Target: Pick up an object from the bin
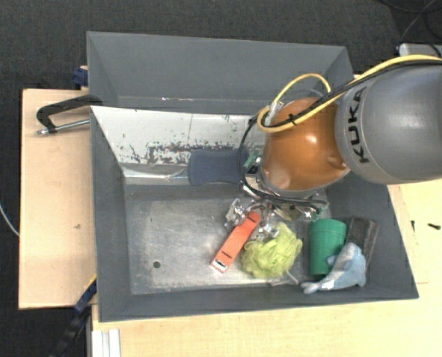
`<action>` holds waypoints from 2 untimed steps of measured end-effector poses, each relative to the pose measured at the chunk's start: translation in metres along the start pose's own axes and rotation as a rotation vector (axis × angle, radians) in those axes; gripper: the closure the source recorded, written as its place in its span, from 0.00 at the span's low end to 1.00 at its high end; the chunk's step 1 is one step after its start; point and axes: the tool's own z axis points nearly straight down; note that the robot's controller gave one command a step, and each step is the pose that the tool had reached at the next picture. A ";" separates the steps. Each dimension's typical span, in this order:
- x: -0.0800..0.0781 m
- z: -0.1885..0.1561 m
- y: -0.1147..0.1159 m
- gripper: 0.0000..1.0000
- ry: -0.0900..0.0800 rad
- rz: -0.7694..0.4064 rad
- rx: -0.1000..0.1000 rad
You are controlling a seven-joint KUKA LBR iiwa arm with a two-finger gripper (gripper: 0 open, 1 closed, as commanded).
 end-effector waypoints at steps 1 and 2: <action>0.000 0.000 0.000 1.00 0.000 0.000 0.000; 0.000 -0.003 0.001 1.00 0.000 0.000 0.000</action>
Offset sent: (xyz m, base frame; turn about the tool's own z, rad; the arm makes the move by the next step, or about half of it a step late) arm 0.0001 0.0000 0.0359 0.0000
